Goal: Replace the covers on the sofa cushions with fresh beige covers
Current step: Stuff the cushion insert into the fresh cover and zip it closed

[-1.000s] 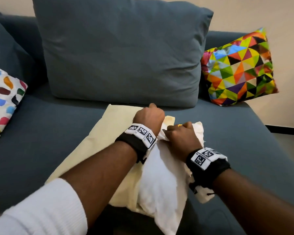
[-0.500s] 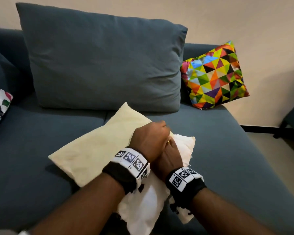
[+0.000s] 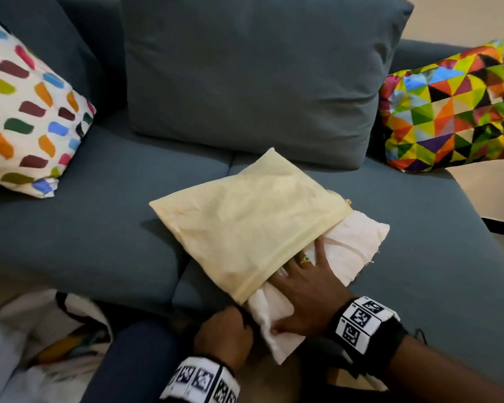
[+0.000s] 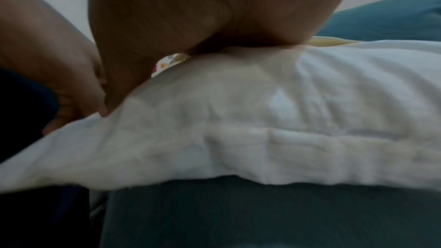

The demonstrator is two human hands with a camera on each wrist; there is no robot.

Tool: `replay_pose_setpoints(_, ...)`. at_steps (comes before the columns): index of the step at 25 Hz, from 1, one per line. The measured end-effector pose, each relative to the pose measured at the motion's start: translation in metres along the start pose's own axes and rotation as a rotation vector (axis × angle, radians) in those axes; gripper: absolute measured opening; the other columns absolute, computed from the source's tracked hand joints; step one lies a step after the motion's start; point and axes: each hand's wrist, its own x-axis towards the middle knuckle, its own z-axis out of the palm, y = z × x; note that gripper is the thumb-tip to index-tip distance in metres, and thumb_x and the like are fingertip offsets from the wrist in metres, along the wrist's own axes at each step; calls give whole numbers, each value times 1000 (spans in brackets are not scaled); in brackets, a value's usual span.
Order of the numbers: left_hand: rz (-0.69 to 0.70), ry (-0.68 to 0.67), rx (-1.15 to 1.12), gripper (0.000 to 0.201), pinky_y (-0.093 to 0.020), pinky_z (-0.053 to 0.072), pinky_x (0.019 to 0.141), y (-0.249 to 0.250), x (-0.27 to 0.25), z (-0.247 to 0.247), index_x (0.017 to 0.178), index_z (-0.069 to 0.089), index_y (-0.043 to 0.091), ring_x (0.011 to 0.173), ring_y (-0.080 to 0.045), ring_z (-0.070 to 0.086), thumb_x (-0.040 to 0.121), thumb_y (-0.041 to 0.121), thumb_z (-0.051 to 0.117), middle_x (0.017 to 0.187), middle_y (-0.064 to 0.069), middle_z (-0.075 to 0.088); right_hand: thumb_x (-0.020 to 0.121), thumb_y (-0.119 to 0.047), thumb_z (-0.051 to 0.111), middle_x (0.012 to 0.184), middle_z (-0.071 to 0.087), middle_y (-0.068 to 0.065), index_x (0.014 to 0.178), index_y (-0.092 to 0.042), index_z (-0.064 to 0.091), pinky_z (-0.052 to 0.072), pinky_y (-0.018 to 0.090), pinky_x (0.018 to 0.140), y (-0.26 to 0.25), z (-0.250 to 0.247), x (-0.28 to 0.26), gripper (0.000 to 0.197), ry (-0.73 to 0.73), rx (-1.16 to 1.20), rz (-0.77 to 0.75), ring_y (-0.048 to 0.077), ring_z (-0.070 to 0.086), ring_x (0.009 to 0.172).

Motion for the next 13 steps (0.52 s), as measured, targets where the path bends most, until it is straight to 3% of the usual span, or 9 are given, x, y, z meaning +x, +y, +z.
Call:
replay_pose_setpoints(2,-14,-63,-283,52,-37,55,86,-3,12,9,105,66,14,105,-30,67,79,59,59,110,-10,71,54,-78,58,148,44,14,147,-39,31,7,84,100,-6,-1,7,105,-42,-10,40,44,37,140)
replay_pose_setpoints(4,-30,-78,-690,61,-35,57,66,-3,15,15,90,66,11,78,-29,71,63,65,65,87,-10,74,58,-64,64,146,45,15,144,-37,28,11,84,99,-8,-3,14,97,-71,-5,105,45,41,136)
replay_pose_setpoints(5,-33,-106,-837,57,-33,53,59,0,16,16,90,65,10,71,-25,70,64,61,68,83,-8,73,63,-58,65,146,44,15,142,-35,25,14,83,99,-9,-5,17,91,-76,3,134,45,42,134)
replay_pose_setpoints(7,-40,-155,-1058,40,-35,55,62,8,19,12,102,63,11,80,-24,70,80,44,71,94,-8,71,74,-50,62,144,44,15,138,-32,20,22,80,100,-11,-11,23,78,-47,28,181,43,47,130)
replay_pose_setpoints(10,-13,-39,-1208,17,-40,61,66,14,26,-3,106,64,13,93,-32,71,96,26,62,103,-14,70,85,-47,46,139,45,16,131,-27,19,29,73,102,-14,-23,36,56,3,84,216,39,49,125)
replay_pose_setpoints(13,-8,84,-1171,14,-38,61,62,5,34,-17,105,65,10,74,-25,72,101,13,52,95,-15,71,86,-46,29,137,44,15,130,-23,32,37,69,98,-15,-38,54,50,61,257,285,39,49,122)
